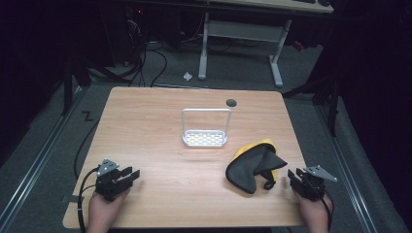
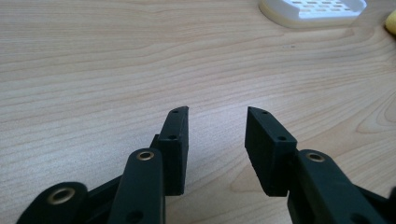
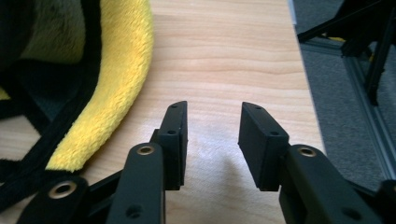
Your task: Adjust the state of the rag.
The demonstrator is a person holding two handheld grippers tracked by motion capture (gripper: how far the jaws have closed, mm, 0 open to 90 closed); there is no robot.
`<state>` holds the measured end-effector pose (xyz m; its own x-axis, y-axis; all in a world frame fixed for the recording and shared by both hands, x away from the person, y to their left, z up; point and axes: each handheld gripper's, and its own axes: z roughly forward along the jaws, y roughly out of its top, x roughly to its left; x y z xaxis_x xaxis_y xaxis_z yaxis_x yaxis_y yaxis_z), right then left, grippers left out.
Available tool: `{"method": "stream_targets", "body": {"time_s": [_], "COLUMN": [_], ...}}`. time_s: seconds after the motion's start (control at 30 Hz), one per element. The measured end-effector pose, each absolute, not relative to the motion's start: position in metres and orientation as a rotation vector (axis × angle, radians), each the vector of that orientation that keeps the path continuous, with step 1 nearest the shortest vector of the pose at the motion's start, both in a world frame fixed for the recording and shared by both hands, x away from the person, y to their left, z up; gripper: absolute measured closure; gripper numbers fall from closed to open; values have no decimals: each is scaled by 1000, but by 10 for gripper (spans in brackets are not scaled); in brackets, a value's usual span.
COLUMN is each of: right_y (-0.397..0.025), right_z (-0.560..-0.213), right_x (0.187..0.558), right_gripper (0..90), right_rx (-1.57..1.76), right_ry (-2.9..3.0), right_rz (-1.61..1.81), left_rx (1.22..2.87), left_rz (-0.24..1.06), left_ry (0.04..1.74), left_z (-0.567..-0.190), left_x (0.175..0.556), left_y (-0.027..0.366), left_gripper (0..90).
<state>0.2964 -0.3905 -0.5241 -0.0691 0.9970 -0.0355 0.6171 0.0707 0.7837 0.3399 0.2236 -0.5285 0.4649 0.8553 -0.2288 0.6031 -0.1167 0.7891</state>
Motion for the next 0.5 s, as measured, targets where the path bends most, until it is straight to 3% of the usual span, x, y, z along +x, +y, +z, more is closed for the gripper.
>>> {"method": "stream_targets", "body": {"time_s": [0.33, 0.43, 0.5], "right_y": [-395, -393, -395], "right_z": [-526, -519, -513], "right_x": [295, 298, 301], "right_gripper": [592, 639, 717], "right_rx": [1593, 1550, 1524], "right_ry": [1780, 1791, 1772], "right_rz": [856, 881, 876], "left_rx": [1759, 1824, 1855], "left_rz": [343, 378, 382], "left_ry": [1254, 1216, 1183], "left_z": [-529, -528, -528], "left_x": [338, 335, 334], "left_y": [226, 220, 214], "left_gripper": [587, 611, 622]}}
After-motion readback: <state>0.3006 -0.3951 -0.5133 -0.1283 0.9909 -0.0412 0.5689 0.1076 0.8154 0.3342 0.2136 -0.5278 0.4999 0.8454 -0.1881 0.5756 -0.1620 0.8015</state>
